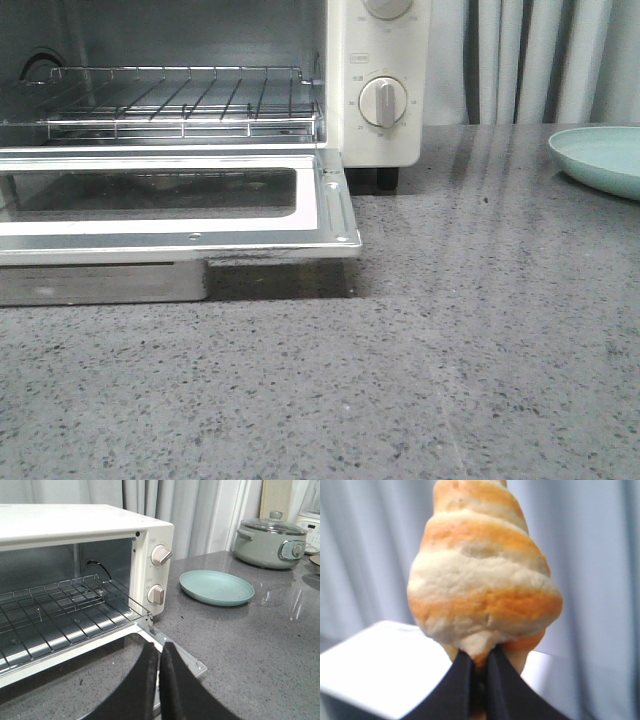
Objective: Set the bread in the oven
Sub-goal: 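Carry the croissant with the right gripper into the open oven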
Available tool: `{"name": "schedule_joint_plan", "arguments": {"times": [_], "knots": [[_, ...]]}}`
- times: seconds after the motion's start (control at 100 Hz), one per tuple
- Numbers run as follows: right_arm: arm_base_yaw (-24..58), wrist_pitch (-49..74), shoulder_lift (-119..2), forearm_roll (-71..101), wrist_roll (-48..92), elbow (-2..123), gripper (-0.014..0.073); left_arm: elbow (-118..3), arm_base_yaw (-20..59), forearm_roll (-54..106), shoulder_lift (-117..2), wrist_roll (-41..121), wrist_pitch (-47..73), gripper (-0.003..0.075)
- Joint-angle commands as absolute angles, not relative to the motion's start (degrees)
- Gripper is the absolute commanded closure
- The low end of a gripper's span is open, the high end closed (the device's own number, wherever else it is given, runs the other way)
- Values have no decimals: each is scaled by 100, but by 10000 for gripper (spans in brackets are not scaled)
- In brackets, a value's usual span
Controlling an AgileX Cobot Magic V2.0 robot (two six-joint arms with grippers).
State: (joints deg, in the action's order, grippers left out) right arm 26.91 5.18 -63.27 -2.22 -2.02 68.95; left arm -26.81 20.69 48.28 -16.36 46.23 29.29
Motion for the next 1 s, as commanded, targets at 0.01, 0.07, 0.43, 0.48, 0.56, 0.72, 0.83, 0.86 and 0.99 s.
{"name": "schedule_joint_plan", "arguments": {"times": [0.01, 0.07, 0.43, 0.48, 0.56, 0.72, 0.83, 0.86, 0.99], "knots": [[3479, 613, -6632, -889, -195, 7281, 662, -2890, 2101, 4994, -1699, 4629, 2483, 742], [4076, 897, -6934, -1267, -195, 7344, 662, -2890, 2101, 4994, -1699, 4629, 2445, 741], [4964, 966, -8722, -1795, -195, 7359, 662, -2890, 2101, 5008, -1699, 4629, 2661, 741], [4887, 850, -8884, -1795, -195, 7381, 662, -2890, 2101, 5050, -1699, 4629, 2688, 741], [4739, 816, -9087, -1800, -195, 7450, 662, -2890, 2101, 5054, -1699, 4629, 2748, 742], [4423, 821, -9353, -1800, -195, 7683, 662, -2890, 2101, 5054, -1699, 4629, 2898, 741], [4298, 781, -9411, -1790, -195, 7822, 662, -2890, 2101, 5054, -1699, 4629, 2921, 741], [4253, 781, -9423, -1790, -195, 7855, 662, -2890, 2101, 5054, -1699, 4629, 2921, 742], [4125, 802, -9529, -1765, -195, 7954, 662, -2890, 2101, 5054, -1699, 4629, 2921, 741]]}}
